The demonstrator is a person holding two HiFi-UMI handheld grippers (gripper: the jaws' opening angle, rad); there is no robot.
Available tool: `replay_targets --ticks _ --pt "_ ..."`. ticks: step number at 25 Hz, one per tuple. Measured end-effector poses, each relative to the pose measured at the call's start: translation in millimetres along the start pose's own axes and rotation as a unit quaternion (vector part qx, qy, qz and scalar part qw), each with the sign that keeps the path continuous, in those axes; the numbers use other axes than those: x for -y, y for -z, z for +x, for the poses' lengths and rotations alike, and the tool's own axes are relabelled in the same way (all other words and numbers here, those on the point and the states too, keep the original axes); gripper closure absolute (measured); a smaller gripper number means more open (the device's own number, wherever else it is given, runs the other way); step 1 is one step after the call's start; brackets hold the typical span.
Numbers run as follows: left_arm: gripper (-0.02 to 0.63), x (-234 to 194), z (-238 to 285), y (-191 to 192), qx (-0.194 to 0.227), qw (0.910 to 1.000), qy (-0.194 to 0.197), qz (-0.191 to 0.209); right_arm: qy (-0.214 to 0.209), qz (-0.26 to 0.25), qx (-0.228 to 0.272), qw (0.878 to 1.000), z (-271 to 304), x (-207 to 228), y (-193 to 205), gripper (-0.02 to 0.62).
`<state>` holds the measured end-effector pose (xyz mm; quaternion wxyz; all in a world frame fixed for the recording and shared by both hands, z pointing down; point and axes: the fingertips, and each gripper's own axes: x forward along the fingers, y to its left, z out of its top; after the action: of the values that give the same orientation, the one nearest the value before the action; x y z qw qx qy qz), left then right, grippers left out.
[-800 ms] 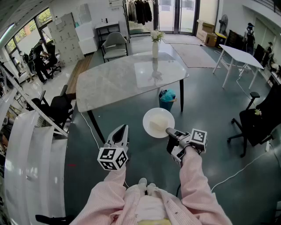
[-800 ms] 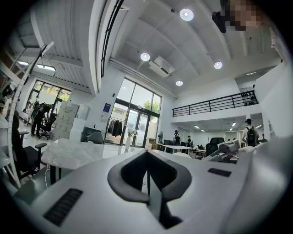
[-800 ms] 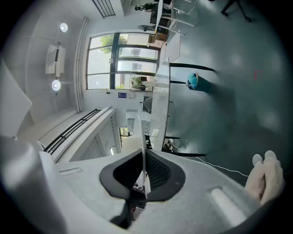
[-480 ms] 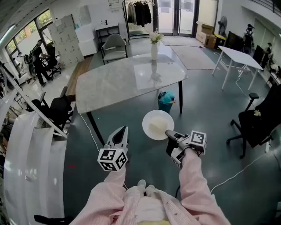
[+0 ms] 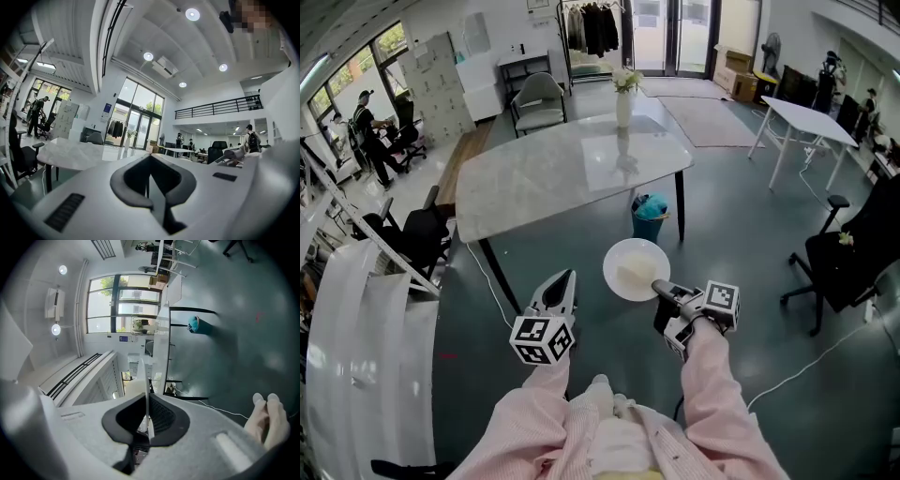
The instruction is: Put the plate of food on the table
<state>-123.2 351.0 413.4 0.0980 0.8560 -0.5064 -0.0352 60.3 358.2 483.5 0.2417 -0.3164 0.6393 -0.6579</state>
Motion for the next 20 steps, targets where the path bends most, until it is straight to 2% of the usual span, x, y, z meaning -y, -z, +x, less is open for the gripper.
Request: replay_targets --ticks 12,20 --pt "0.615 -13.5 49.0 4.3 -0.011 0.9999 0.003 0.001 -0.008 0.014 0.001 1.000 25.3 7.5 -40.2 0.578" --pt "0.615 -41.9 124.7 0.2 -0.018 0.9998 0.010 0.001 -0.003 0.029 0.006 1.000 70.1 15.1 -96.0 0.578"
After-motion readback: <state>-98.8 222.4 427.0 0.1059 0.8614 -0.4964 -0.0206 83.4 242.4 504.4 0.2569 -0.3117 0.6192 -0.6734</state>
